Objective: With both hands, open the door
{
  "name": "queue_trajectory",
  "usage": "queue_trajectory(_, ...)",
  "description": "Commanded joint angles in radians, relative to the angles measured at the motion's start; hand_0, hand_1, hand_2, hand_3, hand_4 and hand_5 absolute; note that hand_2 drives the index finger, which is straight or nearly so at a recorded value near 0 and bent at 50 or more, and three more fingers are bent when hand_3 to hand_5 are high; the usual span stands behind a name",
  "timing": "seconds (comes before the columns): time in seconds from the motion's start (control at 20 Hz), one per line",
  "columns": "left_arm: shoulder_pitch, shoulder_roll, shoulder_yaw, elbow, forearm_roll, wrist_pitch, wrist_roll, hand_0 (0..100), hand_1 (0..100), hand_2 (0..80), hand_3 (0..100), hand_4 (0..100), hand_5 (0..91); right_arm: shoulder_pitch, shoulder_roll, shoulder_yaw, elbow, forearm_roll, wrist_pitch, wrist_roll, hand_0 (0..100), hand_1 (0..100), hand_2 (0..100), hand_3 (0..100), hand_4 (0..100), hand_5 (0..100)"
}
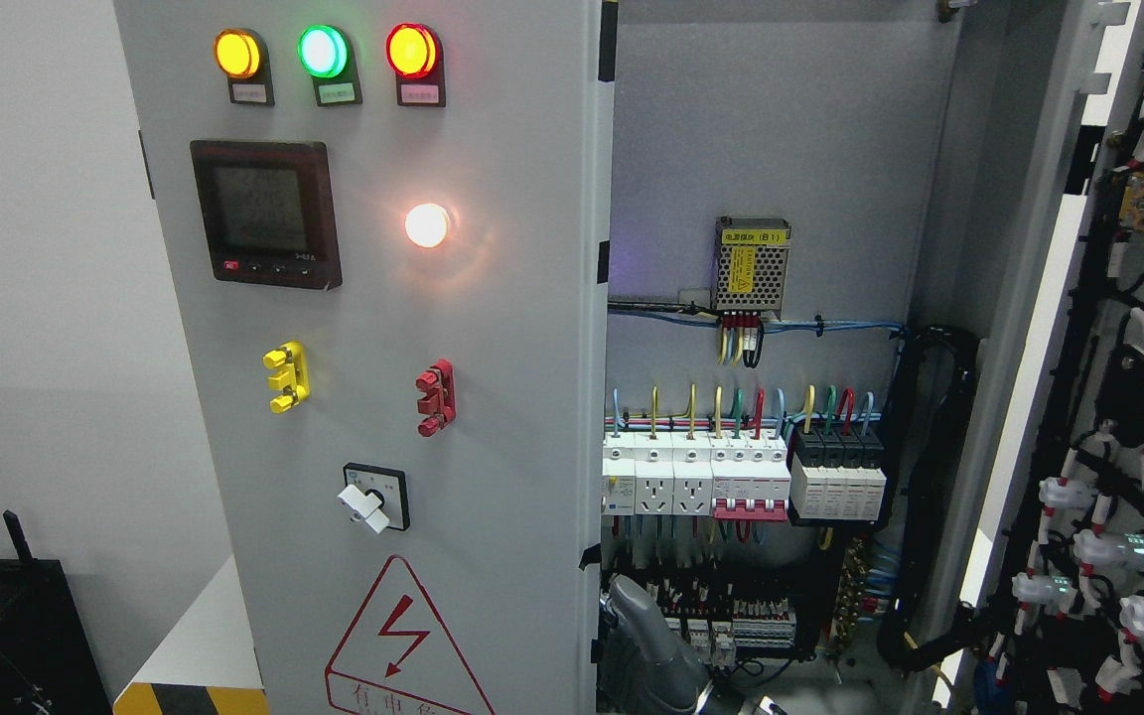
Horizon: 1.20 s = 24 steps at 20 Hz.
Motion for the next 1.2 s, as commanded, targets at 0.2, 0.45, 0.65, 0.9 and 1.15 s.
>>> queue_trajectory(0.2,0.0,0.0,0.0,0.023,0.0,-0.001,0.0,12,39,0.0,0,0,0.0,-0.004,0.001,0.009,0.009,0.0,0.004,0.047,5,0,0,0,0,0)
queue_trajectory(0.45,0.0,0.0,0.0,0.023,0.0,-0.001,0.0,12,39,0.0,0,0,0.0,-0.013,-0.011,0.007,0.009,-0.009,0.004,0.067,5,0,0,0,0,0)
queue_trajectory(0.65,0.0,0.0,0.0,0.023,0.0,-0.001,0.0,12,39,0.0,0,0,0.0,-0.013,-0.021,0.009,0.009,-0.049,0.015,0.068,5,0,0,0,0,0)
queue_trajectory(0.9,0.0,0.0,0.0,0.023,0.0,-0.001,0.0,12,39,0.0,0,0,0.0,-0.015,-0.021,0.011,0.008,-0.049,0.018,0.12,5,0,0,0,0,0)
queue_trajectory(1.15,0.0,0.0,0.0,0.023,0.0,-0.001,0.0,12,39,0.0,0,0,0.0,-0.013,-0.021,0.011,0.008,-0.049,0.019,0.142,5,0,0,0,0,0)
